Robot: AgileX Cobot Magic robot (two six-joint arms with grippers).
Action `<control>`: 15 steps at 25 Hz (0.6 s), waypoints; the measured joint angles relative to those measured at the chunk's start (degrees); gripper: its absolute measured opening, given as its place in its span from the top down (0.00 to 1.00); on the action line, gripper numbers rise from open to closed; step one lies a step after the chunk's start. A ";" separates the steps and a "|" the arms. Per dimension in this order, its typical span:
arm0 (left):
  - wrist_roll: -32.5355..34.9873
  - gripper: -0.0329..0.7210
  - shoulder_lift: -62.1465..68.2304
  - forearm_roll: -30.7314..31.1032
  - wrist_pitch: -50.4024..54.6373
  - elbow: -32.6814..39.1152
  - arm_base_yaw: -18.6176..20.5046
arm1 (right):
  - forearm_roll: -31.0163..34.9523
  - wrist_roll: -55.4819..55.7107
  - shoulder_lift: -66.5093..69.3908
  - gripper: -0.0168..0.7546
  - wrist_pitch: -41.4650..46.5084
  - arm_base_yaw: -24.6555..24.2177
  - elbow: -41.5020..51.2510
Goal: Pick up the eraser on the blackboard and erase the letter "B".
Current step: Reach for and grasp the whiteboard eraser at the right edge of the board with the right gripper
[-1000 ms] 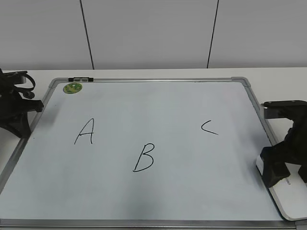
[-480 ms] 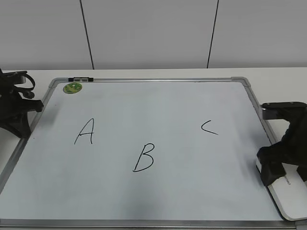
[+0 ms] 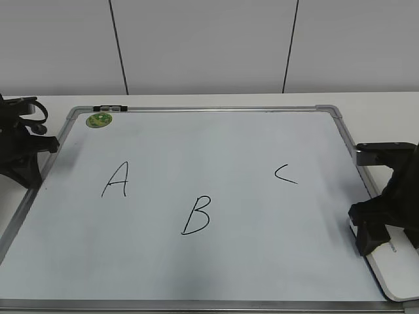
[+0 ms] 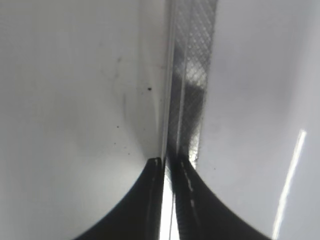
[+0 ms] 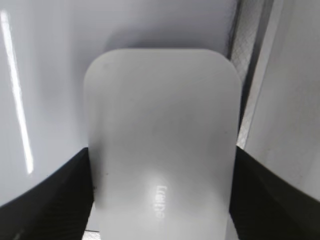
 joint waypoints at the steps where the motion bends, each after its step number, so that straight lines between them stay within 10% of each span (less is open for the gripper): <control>1: 0.00 0.90 0.00 0.00 0.00 0.00 0.00 | 0.00 0.00 0.00 0.25 0.00 0.00 0.00; 15: 0.00 0.90 0.00 0.00 0.00 0.00 0.00 | 0.50 0.00 0.00 0.28 0.00 0.00 0.00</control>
